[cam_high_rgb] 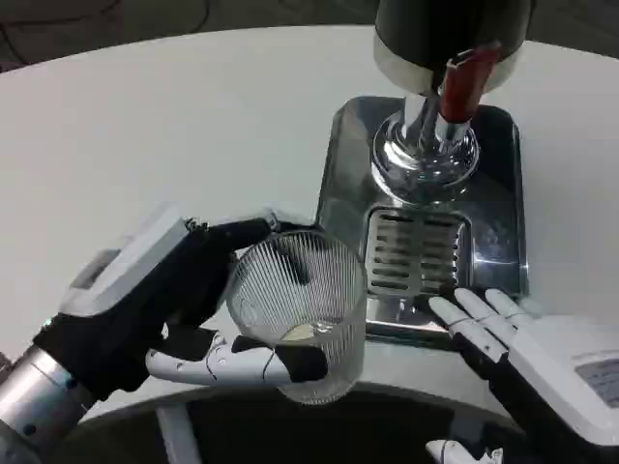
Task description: Grasp the cup under the faucet to collect the drink, then remove the cup.
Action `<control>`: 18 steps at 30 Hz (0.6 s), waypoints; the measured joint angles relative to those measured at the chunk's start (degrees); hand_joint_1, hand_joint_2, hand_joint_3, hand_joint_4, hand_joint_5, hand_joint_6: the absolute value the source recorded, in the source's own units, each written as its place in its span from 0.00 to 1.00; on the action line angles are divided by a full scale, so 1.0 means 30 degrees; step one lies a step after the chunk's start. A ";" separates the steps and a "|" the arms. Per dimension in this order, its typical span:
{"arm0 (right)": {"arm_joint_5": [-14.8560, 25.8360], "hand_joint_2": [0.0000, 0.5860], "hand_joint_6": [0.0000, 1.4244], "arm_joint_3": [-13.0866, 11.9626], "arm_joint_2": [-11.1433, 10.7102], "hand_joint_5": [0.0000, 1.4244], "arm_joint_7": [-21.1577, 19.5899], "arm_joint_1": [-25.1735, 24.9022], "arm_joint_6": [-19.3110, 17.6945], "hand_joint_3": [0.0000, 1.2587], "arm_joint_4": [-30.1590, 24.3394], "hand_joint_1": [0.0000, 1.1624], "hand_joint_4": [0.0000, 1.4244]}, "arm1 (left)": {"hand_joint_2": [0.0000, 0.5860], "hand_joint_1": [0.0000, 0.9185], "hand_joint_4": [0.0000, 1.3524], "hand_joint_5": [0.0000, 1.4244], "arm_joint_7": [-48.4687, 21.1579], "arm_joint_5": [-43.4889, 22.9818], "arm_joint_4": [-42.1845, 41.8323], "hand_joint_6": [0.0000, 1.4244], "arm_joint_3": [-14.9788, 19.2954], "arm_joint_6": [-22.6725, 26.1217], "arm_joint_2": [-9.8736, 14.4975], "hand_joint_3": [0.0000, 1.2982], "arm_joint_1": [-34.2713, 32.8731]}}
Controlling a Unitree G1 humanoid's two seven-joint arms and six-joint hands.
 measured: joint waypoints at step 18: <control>0.0201 0.71 0.00 -0.0127 0.0154 0.00 0.0182 -0.0023 0.0018 0.04 0.0000 0.26 0.00 | 0.13 0.53 0.94 1.00 -0.0011 0.0001 0.0064 1.00 -0.0059 0.0000 -0.0013 0.82 -0.0008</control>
